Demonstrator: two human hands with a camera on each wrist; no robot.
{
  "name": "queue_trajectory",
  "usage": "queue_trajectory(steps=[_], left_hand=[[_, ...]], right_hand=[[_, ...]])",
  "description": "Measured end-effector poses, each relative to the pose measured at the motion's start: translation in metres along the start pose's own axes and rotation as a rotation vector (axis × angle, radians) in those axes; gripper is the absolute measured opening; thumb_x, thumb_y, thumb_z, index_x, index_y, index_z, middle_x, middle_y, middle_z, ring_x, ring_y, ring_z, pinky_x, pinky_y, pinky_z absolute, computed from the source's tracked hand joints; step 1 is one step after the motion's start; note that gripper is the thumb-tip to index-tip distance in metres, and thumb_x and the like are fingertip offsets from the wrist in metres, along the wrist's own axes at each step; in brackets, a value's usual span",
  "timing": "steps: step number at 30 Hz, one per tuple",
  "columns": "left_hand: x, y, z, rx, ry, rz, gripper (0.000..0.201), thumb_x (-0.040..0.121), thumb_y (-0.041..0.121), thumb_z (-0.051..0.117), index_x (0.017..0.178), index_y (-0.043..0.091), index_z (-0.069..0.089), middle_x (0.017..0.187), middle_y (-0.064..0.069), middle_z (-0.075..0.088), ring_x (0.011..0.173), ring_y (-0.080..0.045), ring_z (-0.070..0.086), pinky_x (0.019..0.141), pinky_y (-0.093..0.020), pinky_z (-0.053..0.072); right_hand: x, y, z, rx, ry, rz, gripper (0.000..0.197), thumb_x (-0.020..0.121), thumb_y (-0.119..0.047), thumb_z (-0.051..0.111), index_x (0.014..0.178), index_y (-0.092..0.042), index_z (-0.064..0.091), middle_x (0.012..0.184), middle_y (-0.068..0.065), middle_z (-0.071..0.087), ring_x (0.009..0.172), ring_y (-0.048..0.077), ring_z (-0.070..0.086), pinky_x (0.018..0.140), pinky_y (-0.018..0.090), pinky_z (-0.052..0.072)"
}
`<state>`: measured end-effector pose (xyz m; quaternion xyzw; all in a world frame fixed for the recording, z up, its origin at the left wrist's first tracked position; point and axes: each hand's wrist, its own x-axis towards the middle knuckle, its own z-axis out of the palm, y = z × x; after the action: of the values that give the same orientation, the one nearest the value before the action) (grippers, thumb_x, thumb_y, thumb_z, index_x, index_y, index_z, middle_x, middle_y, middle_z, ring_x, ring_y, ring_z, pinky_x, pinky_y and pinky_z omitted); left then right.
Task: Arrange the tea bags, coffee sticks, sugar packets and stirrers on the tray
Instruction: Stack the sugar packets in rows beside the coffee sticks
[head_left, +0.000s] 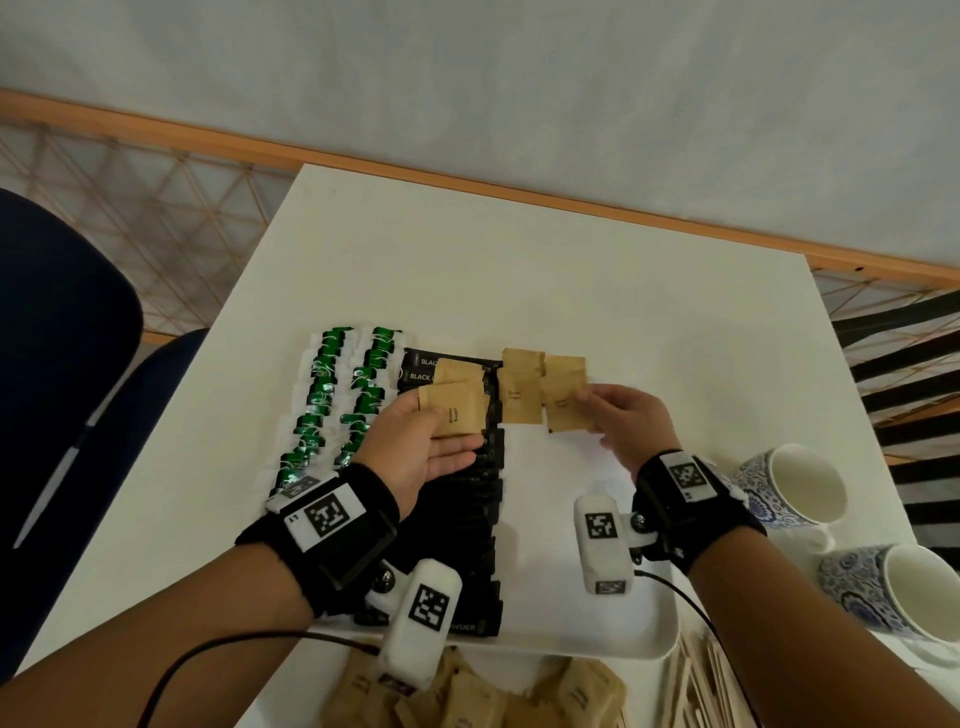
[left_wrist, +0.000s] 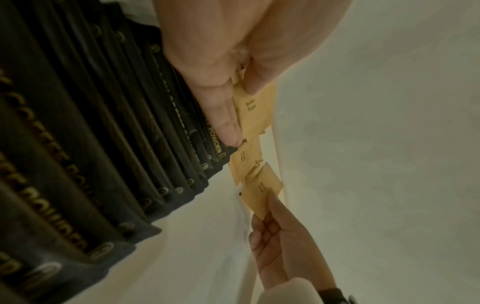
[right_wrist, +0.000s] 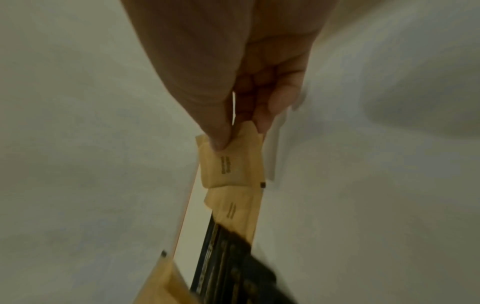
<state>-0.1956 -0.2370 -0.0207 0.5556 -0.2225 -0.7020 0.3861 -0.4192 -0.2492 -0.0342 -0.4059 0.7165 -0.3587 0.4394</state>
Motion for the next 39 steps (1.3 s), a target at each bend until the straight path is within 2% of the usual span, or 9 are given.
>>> queue_trajectory(steps=[8,13,17,21,27,29,33,35,39], left_hand=[[0.001,0.000,0.007,0.027,-0.035,-0.009,0.024,0.099,0.009,0.045,0.118,0.017,0.057,0.108,-0.016,0.069,0.089,-0.027,0.071,0.071,-0.032,0.060],[0.001,0.002,0.008,0.015,-0.057,-0.011,0.020,0.100,0.009,0.044,0.110,0.019,0.059,0.107,-0.015,0.069,0.086,-0.025,0.071,0.069,-0.029,0.059],[0.000,0.002,0.008,-0.001,-0.066,-0.015,0.020,0.099,0.008,0.045,0.109,0.018,0.059,0.107,-0.016,0.069,0.086,-0.025,0.071,0.068,-0.029,0.059],[-0.001,0.003,0.006,-0.007,-0.072,-0.009,0.019,0.099,0.007,0.045,0.107,0.018,0.059,0.108,-0.017,0.068,0.086,-0.025,0.071,0.072,-0.031,0.058],[-0.001,0.004,0.006,-0.024,-0.063,-0.007,0.019,0.099,0.008,0.045,0.110,0.017,0.058,0.107,-0.016,0.069,0.082,-0.023,0.072,0.072,-0.031,0.058],[-0.001,0.004,0.007,-0.031,-0.062,-0.007,0.020,0.099,0.008,0.045,0.113,0.015,0.057,0.107,-0.016,0.069,0.081,-0.023,0.072,0.072,-0.032,0.058],[-0.003,0.004,0.007,-0.051,-0.064,-0.007,0.022,0.099,0.008,0.046,0.118,0.013,0.055,0.108,-0.017,0.069,0.081,-0.023,0.072,0.071,-0.032,0.058],[-0.003,0.003,0.007,-0.049,-0.065,-0.007,0.023,0.098,0.008,0.047,0.119,0.013,0.056,0.108,-0.017,0.069,0.083,-0.024,0.072,0.069,-0.030,0.060],[-0.004,0.001,0.011,-0.046,-0.072,-0.006,0.025,0.095,0.008,0.053,0.120,0.012,0.057,0.105,-0.014,0.071,0.086,-0.025,0.072,0.067,-0.028,0.060]], right_hand=[[0.023,0.010,-0.006,-0.096,0.097,0.036,0.014,0.083,-0.032,0.070,0.087,-0.018,0.072,0.072,0.000,0.068,0.058,0.011,0.058,0.057,0.023,0.044],[0.030,0.012,-0.003,-0.206,0.113,0.011,0.012,0.080,-0.036,0.071,0.074,-0.027,0.066,0.079,-0.006,0.069,0.068,0.014,0.061,0.072,0.031,0.054],[0.031,0.012,-0.001,-0.250,0.102,0.024,0.017,0.079,-0.037,0.072,0.072,-0.023,0.064,0.078,-0.009,0.067,0.068,0.012,0.059,0.072,0.030,0.051],[0.033,0.014,-0.001,-0.265,0.103,0.027,0.022,0.078,-0.038,0.073,0.075,-0.018,0.066,0.079,-0.003,0.069,0.071,0.016,0.061,0.075,0.034,0.054],[0.034,0.014,-0.001,-0.295,0.116,0.021,0.022,0.077,-0.040,0.073,0.076,-0.020,0.063,0.084,-0.001,0.070,0.076,0.018,0.063,0.077,0.036,0.055],[0.033,0.014,-0.001,-0.277,0.140,0.021,0.023,0.076,-0.041,0.073,0.080,-0.020,0.063,0.085,-0.003,0.069,0.080,0.018,0.064,0.075,0.036,0.054],[0.017,0.004,0.001,-0.222,0.184,-0.072,0.016,0.081,-0.037,0.068,0.086,-0.023,0.064,0.074,-0.005,0.062,0.074,0.016,0.060,0.059,0.023,0.043],[0.006,-0.006,0.008,-0.200,0.100,-0.141,0.013,0.081,-0.040,0.067,0.085,-0.028,0.064,0.075,-0.004,0.066,0.071,0.016,0.062,0.060,0.023,0.047],[-0.020,-0.023,0.032,-0.116,-0.262,-0.115,0.022,0.080,-0.041,0.071,0.096,-0.030,0.062,0.084,0.000,0.071,0.069,0.010,0.063,0.062,0.024,0.050]])
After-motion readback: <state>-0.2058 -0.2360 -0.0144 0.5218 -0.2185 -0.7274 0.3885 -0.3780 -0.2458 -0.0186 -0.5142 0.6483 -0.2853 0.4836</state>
